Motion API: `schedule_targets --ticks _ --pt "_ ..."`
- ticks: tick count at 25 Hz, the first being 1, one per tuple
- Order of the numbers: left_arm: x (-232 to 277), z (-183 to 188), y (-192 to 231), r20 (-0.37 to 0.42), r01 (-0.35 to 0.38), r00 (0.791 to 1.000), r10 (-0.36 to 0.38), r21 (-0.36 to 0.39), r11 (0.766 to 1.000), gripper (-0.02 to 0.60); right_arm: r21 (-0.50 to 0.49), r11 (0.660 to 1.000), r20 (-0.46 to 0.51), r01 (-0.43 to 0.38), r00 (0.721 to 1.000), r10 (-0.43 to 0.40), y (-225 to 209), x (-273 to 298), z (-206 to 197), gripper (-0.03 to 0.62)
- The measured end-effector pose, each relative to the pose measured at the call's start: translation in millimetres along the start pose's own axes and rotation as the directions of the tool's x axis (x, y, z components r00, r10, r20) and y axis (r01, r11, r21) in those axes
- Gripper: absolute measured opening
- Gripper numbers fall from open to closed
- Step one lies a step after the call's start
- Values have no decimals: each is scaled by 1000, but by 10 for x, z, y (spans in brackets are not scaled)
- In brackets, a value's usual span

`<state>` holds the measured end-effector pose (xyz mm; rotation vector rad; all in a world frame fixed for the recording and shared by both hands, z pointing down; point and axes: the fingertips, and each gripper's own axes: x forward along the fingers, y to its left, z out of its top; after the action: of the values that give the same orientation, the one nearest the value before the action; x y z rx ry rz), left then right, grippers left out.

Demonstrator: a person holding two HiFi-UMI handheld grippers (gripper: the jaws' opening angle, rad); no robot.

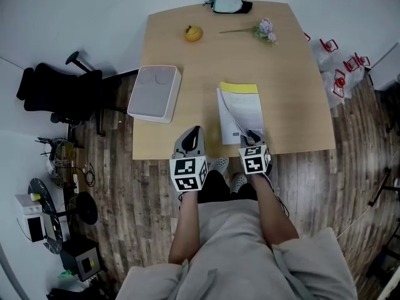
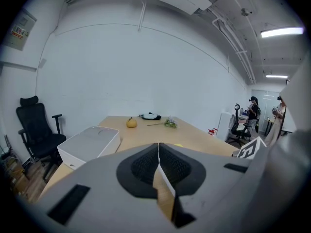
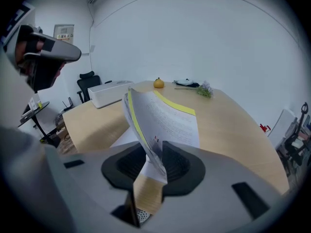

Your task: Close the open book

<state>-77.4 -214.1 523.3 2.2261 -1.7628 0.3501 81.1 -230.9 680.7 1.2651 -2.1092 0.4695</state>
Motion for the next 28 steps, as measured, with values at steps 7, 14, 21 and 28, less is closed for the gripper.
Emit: schedule_targets --ticks 7,14,21,28 --pt "-60 -50 96 -7 -22 1000 22 -5 1000 23 -25 999 -40 -30 999 29 108 79 -69 137" --pt "-36 -50 70 -18 -11 1000 11 2 1000 23 2 997 -59 -78 995 78 186 122 -104 160" --pt "-88 -71 101 -26 -13 1000 14 17 1000 23 28 986 -97 -162 982 164 252 173 -193 204" --pt "-108 -48 44 -27 -5 1000 6 30 1000 23 -17 972 -120 -234 966 230 356 163 -261 273"
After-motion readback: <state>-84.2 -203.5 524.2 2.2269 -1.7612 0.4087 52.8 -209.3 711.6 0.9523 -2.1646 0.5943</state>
